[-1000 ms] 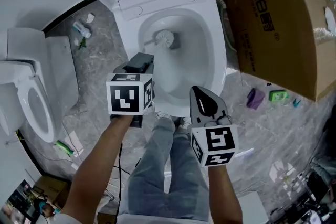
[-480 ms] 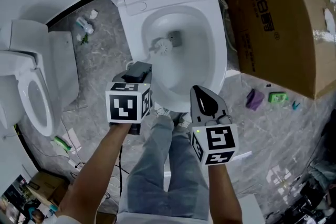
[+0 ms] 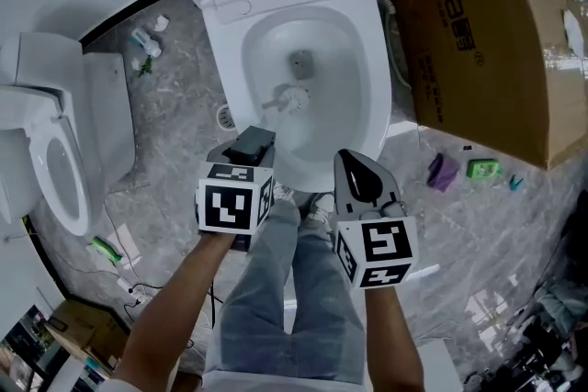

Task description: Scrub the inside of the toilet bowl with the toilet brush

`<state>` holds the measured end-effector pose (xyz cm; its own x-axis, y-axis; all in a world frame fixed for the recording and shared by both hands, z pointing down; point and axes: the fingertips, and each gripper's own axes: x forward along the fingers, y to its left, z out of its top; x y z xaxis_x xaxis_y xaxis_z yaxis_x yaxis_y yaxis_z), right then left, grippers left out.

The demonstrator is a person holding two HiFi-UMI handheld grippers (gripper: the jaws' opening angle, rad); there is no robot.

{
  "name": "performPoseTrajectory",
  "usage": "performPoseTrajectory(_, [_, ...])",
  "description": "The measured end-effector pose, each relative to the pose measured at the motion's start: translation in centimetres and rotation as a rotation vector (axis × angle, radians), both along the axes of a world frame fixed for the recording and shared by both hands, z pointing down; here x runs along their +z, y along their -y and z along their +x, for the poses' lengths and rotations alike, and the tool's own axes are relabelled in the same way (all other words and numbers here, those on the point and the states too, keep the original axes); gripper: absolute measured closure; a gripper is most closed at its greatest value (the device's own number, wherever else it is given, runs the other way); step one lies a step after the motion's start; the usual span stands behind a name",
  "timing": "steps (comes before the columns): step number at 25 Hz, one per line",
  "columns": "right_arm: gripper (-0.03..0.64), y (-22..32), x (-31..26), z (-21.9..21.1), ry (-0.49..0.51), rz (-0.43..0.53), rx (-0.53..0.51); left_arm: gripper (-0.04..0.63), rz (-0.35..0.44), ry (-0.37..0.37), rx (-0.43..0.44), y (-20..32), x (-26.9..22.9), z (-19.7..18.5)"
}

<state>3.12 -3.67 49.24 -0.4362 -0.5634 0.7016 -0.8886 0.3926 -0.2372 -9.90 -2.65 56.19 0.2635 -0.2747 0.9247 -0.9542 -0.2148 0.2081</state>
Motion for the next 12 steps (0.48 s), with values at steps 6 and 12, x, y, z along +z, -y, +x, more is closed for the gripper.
performPoseTrajectory(6, [0.617,0.1,0.1,1.1,-0.002,-0.002,0.018,0.443,-0.018,-0.012,0.034,-0.8,0.6,1.7])
performPoseTrajectory(12, [0.617,0.0,0.6,1.6,-0.002,-0.011,0.031,0.443,-0.017,-0.031,0.031,-0.4,1.2,3.1])
